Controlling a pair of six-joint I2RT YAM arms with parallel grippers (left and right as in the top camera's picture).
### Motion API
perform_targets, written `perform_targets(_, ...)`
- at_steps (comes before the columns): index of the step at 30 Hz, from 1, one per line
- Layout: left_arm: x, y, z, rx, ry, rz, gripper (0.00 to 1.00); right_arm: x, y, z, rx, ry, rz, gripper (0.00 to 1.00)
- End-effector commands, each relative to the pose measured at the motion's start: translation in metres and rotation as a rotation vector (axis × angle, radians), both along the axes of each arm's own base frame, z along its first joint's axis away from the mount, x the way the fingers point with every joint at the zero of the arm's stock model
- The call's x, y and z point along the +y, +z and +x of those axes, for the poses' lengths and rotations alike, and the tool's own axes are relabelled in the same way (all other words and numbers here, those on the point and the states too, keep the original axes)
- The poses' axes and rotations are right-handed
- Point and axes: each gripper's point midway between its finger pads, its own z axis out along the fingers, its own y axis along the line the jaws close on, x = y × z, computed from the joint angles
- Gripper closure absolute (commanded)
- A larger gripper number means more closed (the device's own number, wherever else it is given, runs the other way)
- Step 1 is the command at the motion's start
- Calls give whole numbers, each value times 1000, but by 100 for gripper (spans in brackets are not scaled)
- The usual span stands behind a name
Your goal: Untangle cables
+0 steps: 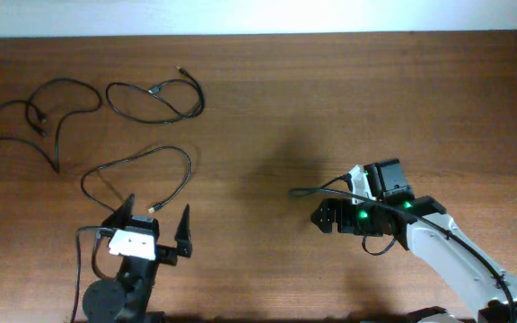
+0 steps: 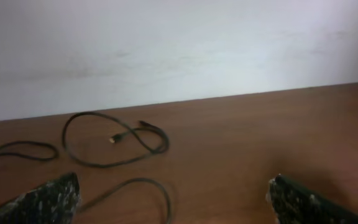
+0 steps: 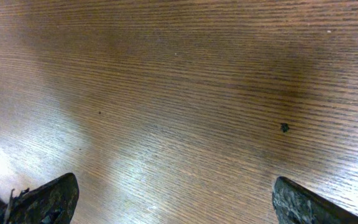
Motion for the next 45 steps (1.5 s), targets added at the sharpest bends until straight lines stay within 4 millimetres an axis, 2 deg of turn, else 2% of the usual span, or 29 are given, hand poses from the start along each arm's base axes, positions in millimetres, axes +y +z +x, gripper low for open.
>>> perform_targets(1,15,-13,11,-23,86,6,1,-1,0,1,-8,6,-6,2)
perform_targets(5,18,-33,18,-11,104,7,1,-1,0,1,-7,6,-6,2)
perform_targets(7,25,-50,21,20,143,12,1,-1,0,1,-8,6,-6,2)
perform_targets(10,26,-61,24,15,152,12,1,-1,0,1,-8,6,-6,1)
perform_targets(45,29,-65,26,10,169,13,1,-1,0,1,-8,6,-6,2)
